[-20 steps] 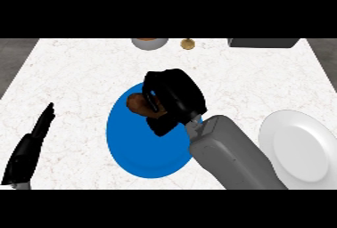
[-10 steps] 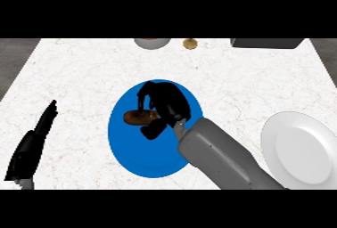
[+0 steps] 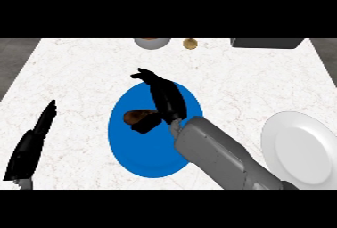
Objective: Pick the sweet potato from the plate and place it in the plate
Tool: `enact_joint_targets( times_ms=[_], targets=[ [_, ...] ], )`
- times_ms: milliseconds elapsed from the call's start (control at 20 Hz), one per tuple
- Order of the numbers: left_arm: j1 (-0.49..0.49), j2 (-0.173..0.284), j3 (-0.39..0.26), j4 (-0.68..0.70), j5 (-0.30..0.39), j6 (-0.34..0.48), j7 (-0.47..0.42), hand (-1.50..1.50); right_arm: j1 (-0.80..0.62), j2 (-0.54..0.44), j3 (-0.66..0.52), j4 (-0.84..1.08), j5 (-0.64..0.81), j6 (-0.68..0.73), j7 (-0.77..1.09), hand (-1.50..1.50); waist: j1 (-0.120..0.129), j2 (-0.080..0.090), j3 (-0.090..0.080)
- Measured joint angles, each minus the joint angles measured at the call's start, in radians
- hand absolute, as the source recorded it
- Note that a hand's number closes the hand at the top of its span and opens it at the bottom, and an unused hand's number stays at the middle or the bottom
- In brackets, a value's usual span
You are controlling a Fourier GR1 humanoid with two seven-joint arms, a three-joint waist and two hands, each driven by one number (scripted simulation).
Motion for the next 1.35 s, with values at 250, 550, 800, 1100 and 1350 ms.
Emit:
enact_joint_targets(
  times_ms=[250,550,800,1100,1350],
  targets=[
    [0.013,0.007,0.015,-0.012,0.003,-0.002,0.007,0.00,0.032,-0.012,-0.118,-0.014,-0.058,-0.084,-0.070,-1.50,-0.017,-0.003,0.000],
    [0.019,-0.006,0.011,-0.020,-0.010,0.011,0.006,0.00,0.133,-0.093,-0.297,-0.096,-0.204,-0.005,-0.218,-1.50,-0.032,-0.004,0.001],
    [0.029,-0.005,0.023,-0.012,-0.008,0.008,-0.010,0.00,0.205,-0.186,-0.441,-0.084,-0.317,0.152,-0.393,-1.50,-0.031,-0.004,0.000],
    [0.028,-0.013,0.023,-0.025,-0.013,0.003,0.007,0.00,0.243,-0.289,-0.556,0.014,-0.362,0.339,-0.589,-1.50,-0.028,-0.004,0.000],
    [0.020,-0.028,0.021,-0.011,-0.026,0.010,-0.007,0.00,0.210,-0.349,-0.630,0.139,-0.360,0.453,-0.680,-1.50,-0.026,-0.004,0.000]
  ],
)
